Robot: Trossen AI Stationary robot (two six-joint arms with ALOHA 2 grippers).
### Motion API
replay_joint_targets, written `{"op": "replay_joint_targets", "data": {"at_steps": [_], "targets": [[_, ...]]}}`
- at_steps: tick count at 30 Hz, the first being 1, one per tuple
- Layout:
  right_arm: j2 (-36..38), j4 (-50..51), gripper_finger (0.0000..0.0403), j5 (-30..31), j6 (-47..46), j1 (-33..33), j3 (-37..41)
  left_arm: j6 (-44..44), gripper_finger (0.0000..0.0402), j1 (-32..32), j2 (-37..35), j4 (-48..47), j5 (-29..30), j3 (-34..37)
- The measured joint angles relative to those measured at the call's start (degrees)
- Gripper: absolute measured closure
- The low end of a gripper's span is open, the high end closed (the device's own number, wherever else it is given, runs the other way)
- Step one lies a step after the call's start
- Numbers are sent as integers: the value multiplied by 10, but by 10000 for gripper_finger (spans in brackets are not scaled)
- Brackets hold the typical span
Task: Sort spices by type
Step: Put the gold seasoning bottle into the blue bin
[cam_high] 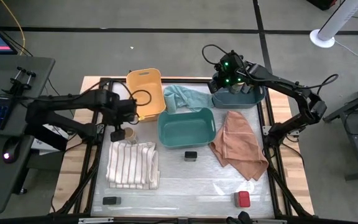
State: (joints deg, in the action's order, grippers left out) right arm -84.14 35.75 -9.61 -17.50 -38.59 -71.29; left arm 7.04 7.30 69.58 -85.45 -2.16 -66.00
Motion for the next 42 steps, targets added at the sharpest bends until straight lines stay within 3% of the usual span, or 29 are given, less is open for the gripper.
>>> {"op": "replay_joint_targets", "data": {"at_steps": [8, 16, 22, 27, 42], "targets": [[0, 0, 403, 0, 0, 0, 0, -16, 57, -2, 15, 41, 4, 0], [0, 4, 403, 0, 11, 0, 0, 18, 57, -14, -61, 93, 22, 49], [0, 4, 403, 0, 11, 0, 0, 32, 57, -48, -107, 98, 81, 98], [0, 5, 403, 0, 11, 0, 0, 28, 57, -55, -109, 108, 103, 101], [0, 5, 403, 0, 11, 0, 0, -17, 43, -55, -93, 124, 88, 101]]}}
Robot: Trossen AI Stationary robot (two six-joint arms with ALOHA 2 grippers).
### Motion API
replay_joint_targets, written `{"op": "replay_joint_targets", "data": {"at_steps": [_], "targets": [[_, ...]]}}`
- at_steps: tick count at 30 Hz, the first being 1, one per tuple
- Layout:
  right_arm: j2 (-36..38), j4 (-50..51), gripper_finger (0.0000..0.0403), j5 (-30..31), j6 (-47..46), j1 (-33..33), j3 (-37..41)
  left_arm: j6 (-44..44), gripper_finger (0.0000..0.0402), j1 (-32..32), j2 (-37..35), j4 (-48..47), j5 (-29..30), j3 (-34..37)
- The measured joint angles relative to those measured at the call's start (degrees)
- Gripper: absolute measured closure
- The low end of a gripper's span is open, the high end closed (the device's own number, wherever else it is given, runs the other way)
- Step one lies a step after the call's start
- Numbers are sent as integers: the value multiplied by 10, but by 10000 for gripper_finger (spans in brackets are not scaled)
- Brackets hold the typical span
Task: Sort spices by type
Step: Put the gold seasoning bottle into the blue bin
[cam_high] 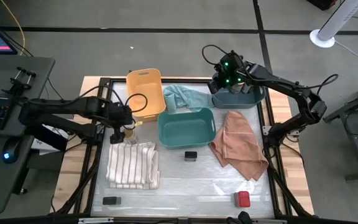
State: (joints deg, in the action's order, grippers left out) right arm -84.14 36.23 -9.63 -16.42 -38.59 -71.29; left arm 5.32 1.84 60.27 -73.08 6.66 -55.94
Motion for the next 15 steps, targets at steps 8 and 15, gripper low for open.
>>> {"op": "replay_joint_targets", "data": {"at_steps": [8, 15], "targets": [[0, 0, 403, 0, 4, 0, 0, 17, 8, 0, 30, 0, 0, 0], [0, 0, 403, 0, 4, 0, 0, 66, 11, 0, 35, 3, -1, 0]]}}
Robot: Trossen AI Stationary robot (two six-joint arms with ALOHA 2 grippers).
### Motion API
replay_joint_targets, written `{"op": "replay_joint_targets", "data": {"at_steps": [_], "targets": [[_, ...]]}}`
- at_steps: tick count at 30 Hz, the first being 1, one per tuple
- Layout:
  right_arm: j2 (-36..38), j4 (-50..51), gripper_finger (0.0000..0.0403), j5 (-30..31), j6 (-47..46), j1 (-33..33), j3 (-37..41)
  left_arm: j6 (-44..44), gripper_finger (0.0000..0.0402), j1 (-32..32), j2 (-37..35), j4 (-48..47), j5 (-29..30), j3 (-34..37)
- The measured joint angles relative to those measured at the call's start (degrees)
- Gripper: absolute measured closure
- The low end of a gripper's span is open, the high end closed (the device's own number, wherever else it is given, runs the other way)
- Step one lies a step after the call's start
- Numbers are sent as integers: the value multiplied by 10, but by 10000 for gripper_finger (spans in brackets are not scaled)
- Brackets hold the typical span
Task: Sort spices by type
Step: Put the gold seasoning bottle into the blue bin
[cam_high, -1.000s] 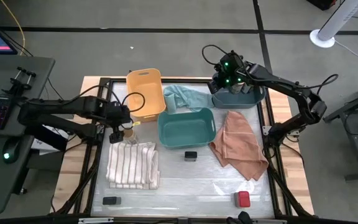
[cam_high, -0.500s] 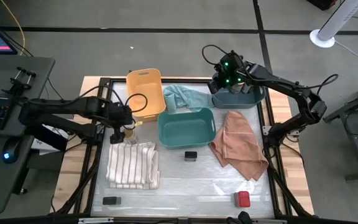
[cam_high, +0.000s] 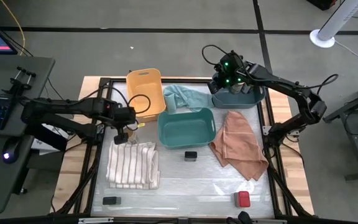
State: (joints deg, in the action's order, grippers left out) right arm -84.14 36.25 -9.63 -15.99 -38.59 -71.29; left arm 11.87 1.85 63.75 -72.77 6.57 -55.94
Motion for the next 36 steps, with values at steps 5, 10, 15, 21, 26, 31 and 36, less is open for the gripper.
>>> {"op": "replay_joint_targets", "data": {"at_steps": [5, 10, 15, 21, 26, 31, 36], "targets": [[0, 6, 403, 0, 0, 0, 0, 35, 11, 0, 0, 0, 0, 0], [0, 11, 403, 0, 0, 0, 0, 50, 11, 0, 0, 0, -26, 0], [0, 11, 403, 0, 0, 0, 0, 31, 11, -11, 0, 3, -63, 0], [0, 12, 403, 0, 0, 0, 0, 4, 11, -34, 0, 10, -13, 0], [0, 12, 403, 0, 8, 0, 0, 5, 11, -44, 0, 30, -6, 8], [0, 12, 403, 0, 10, 0, 0, 2, 11, -51, 2, 40, -2, 43], [0, 12, 403, 0, 10, 0, 0, 20, 11, -51, 2, 54, 8, 65]]}}
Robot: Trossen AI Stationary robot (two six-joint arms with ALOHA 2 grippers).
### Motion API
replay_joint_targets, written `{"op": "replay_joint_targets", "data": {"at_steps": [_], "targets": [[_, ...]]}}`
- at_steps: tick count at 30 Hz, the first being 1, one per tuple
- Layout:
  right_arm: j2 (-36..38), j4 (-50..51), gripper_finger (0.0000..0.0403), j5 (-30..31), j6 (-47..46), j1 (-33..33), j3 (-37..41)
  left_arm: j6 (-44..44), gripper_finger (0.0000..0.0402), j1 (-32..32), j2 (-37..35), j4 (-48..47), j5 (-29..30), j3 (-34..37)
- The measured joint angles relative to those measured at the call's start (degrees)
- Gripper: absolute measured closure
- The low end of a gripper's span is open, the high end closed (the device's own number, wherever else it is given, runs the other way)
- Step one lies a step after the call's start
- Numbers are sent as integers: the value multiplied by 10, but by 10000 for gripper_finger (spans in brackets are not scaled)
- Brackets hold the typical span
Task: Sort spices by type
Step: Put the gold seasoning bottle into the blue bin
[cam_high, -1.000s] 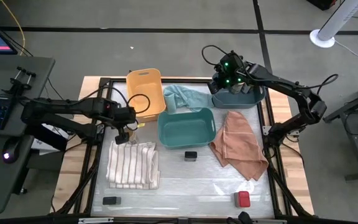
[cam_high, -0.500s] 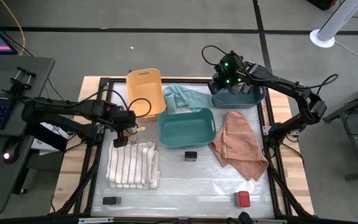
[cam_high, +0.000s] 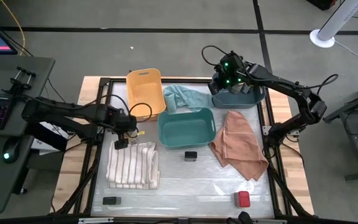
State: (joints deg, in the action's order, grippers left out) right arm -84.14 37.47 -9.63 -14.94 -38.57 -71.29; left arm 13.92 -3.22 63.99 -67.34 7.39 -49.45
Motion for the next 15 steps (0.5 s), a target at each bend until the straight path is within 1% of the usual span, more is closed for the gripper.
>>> {"op": "replay_joint_targets", "data": {"at_steps": [7, 12, 15], "targets": [[0, 0, 403, 0, 0, 0, 0, 4, 11, 0, 0, 54, -3, 37], [0, 0, 403, 0, 0, 0, 0, 4, 13, 0, 0, 64, -3, 55], [0, 0, 403, 0, 0, 0, 0, 5, 23, 0, 0, 73, -2, 56]]}}
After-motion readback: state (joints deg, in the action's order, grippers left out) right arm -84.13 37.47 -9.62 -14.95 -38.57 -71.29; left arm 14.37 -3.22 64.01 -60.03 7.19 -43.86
